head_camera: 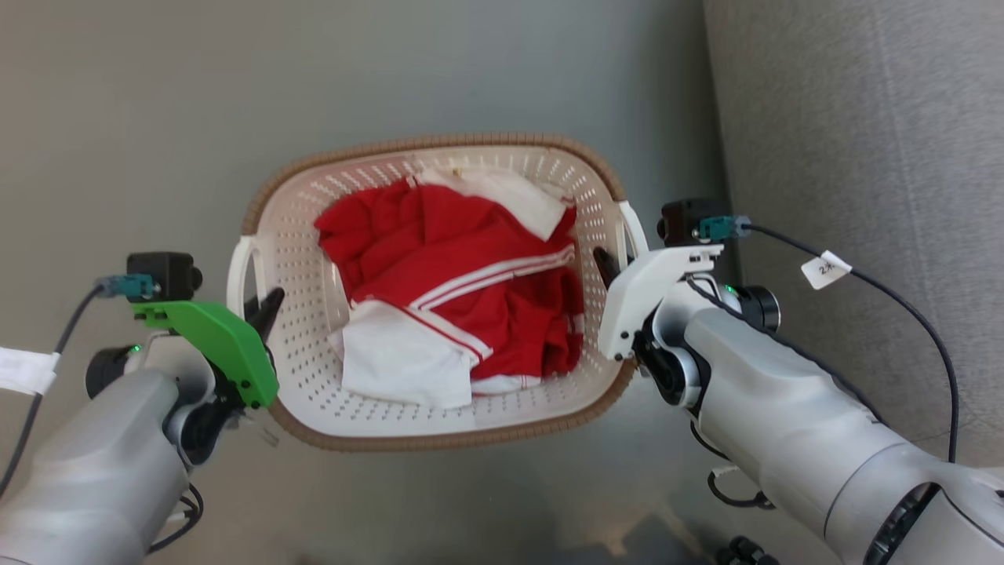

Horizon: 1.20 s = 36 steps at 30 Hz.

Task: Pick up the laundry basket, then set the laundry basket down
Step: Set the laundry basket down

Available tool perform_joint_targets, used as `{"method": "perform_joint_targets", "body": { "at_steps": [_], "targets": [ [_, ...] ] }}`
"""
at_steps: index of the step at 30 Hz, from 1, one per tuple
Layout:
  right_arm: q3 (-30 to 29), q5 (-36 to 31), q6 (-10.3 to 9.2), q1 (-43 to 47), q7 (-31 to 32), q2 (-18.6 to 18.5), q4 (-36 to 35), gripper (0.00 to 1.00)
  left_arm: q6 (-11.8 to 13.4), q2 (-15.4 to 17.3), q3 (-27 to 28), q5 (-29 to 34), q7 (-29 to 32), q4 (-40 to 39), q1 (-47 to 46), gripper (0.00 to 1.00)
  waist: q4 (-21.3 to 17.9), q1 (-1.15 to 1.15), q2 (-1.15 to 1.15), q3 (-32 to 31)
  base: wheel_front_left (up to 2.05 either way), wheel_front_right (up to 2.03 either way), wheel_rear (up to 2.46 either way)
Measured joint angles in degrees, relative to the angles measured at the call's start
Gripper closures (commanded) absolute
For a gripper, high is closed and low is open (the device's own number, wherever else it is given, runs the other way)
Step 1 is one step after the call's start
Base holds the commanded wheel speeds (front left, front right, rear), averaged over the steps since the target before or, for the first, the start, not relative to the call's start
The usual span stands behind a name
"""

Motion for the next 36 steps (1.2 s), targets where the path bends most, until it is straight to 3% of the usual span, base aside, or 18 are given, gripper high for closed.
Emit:
{"method": "perform_joint_targets", "body": {
  "at_steps": [17,36],
  "targets": [
    [1.0,0.2,-0.47,-4.6,-5.5,0.2,-0.8,1.00,-0.3,2.9,0.2,1.0,-5.3,-3.1,-4.4,1.00,0.7,0.01,0.00,12.3,0.00,0.00,0.00],
    [1.0,1.7,-0.47,-7.8,-7.6,0.4,0.3,1.00,-0.4,4.1,0.1,0.9,-7.0,-4.5,-7.2,1.00,1.1,0.00,0.00,20.4,0.00,0.00,0.00]
  ]
}}
